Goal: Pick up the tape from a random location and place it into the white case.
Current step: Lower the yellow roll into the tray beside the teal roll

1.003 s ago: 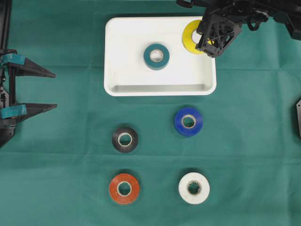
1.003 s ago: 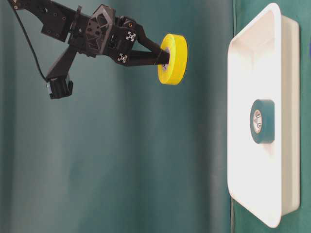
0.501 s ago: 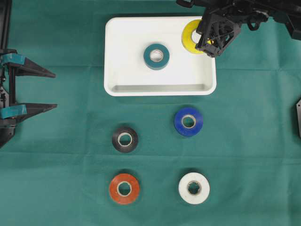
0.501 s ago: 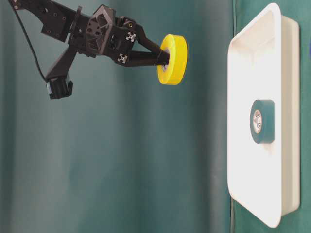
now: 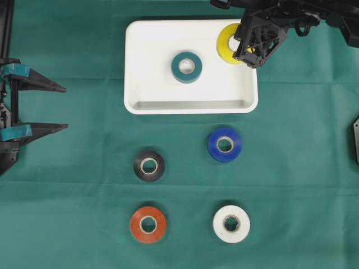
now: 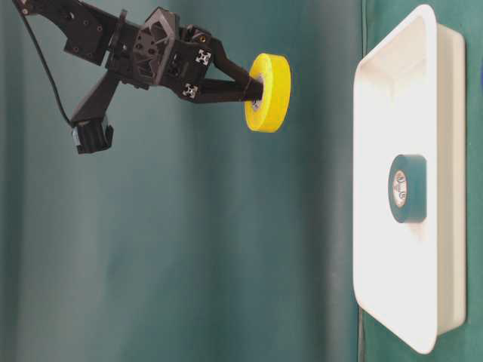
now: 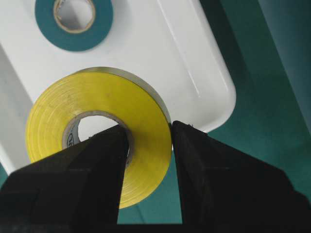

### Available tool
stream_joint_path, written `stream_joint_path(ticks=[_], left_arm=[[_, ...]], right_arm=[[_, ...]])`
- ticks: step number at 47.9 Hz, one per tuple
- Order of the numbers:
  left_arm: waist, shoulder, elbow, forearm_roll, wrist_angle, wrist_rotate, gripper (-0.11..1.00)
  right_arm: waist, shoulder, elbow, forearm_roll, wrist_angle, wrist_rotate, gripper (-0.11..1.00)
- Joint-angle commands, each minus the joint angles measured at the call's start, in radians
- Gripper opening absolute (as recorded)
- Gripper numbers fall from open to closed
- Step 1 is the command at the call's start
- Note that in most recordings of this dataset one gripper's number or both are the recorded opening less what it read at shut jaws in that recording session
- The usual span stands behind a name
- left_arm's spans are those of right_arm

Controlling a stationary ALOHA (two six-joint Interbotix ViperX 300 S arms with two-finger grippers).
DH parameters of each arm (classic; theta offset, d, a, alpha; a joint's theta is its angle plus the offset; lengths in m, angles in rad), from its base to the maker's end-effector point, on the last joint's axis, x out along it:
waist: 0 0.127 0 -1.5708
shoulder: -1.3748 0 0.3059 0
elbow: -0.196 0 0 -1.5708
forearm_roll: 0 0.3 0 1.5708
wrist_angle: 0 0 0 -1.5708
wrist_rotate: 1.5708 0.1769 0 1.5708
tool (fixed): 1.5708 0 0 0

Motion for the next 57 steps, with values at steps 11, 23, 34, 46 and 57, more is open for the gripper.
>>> stream_joint_path(ticks=[11,23,34,46,57], left_arm=[[0.002,0.009,-0.009,-0.002,-0.006,0.000,0.95],[0.002,0.009,-0.009,-0.002,-0.006,0.002,0.95],[0.002,0.009,-0.011,-0.002,-0.006,0.000,0.95],[0.002,0.009,-0.009,0.000,-0.006,0.002,0.95],[0.002,0.009,-0.009,-0.002,-0.006,0.000,0.95]], right_arm=[[-0.003,-0.029,-0.012,-0.002,-0.009,0.000,0.31],[-0.003,-0.029,-0.009,-0.002,-0.021,0.000,0.31],[-0.003,-0.014,0.005,-0.002,-0.038,0.000,0.31],[-0.002,0.017,0.025,0.000,-0.081,0.000,0.31],[-0.003,0.074,0.031,0.002,-0.135,0.000,0.31]])
